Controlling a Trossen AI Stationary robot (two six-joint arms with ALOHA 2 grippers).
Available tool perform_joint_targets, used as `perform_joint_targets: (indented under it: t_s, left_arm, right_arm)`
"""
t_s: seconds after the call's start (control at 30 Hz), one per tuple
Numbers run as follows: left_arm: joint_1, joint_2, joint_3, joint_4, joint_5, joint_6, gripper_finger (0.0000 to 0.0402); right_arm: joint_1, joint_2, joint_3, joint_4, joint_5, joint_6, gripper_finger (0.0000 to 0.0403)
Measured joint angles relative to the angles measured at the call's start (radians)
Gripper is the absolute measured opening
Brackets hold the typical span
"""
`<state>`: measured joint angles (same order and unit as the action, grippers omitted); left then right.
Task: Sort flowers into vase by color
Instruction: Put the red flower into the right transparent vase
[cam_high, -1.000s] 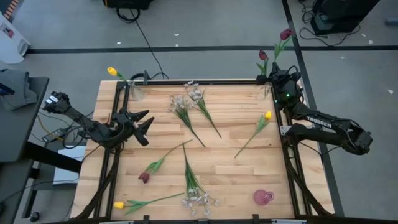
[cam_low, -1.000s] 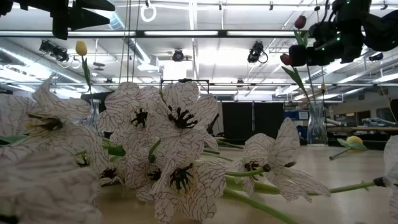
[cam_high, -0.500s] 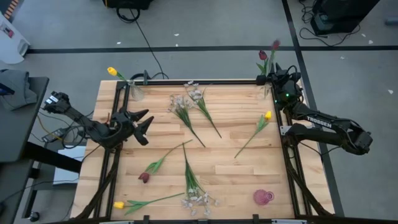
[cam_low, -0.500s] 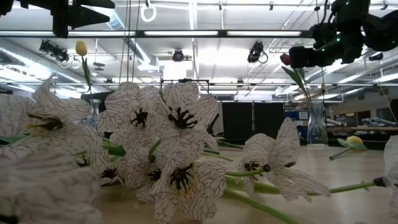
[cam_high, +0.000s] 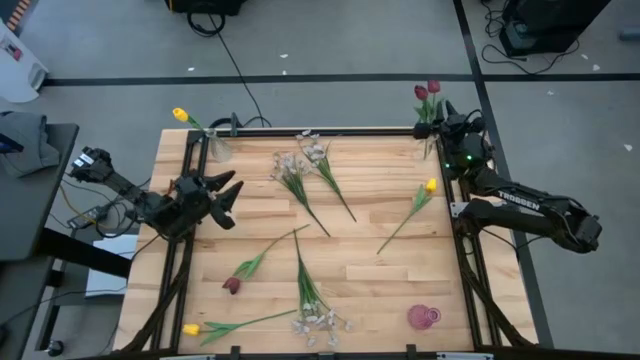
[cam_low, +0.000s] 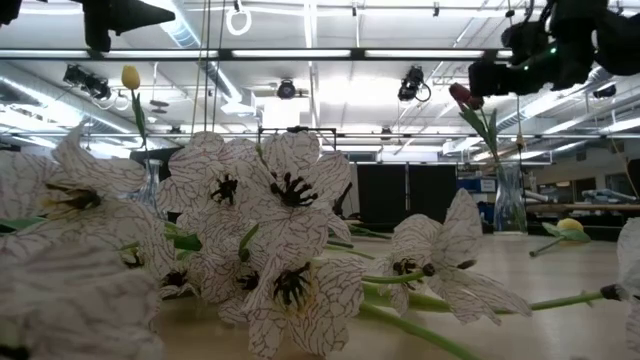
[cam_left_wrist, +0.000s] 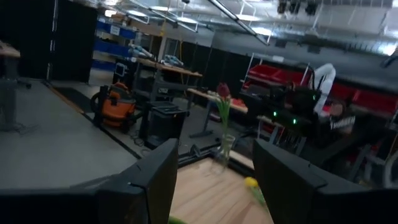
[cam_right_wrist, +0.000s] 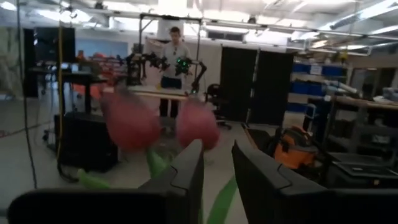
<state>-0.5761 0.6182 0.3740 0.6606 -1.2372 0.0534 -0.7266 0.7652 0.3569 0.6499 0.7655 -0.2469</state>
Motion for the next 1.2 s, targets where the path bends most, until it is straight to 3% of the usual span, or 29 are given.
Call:
perform_joint_targets:
  t_s: [0.23,0.53,0.73,0.87,1.0,1.2]
  left_arm:
    - [0.0,0.0,0.0,0.063,-0.045,-0.091,0.0211]
    - [0.0,0.0,0.0,0.075,-0.035,-0.478,0.0211]
    - [0.0,0.008,0.0,0.043,0.116,-0.723,0.0211]
    - [0.0,0.036,0.0,0.037,0.206,-0.897,0.0211]
    - [0.0,0.069,0.0,-0.022,0.29,-1.01,0.0211]
    - [0.0,0.117,0.071,-0.398,0.623,-1.027,0.0211]
  right_arm:
    - [0.091,-0.131,0.073,-0.234,0.06,0.019,0.0113]
    - [0.241,-0.166,0.328,-0.708,0.034,0.241,0.0117]
    - [0.329,-0.134,0.49,-0.897,-0.186,0.423,0.0117]
    - [0.371,-0.103,0.552,-0.908,-0.393,0.52,0.0117]
    - [0.406,-0.07,0.58,-0.91,-0.501,0.615,0.0117]
    - [0.465,0.008,0.615,-0.907,-0.664,0.734,0.0117]
